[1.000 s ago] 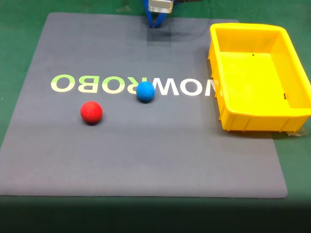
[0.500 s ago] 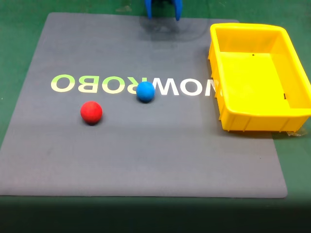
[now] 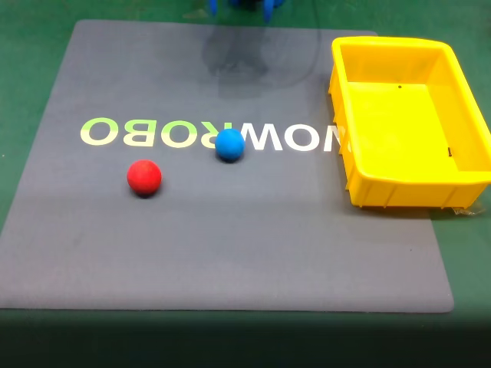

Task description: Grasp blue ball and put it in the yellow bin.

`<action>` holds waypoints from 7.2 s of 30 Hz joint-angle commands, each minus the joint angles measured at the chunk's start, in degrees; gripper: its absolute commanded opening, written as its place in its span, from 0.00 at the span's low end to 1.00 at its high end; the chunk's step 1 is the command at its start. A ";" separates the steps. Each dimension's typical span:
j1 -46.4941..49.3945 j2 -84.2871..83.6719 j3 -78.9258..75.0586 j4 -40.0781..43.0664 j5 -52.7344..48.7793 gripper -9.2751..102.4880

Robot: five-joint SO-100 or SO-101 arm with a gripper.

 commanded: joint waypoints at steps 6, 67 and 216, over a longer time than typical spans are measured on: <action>1.23 -26.19 -21.09 -6.42 3.96 0.37; -7.03 -83.58 -68.20 -8.79 10.28 0.11; -4.13 46.32 40.78 23.38 8.26 0.09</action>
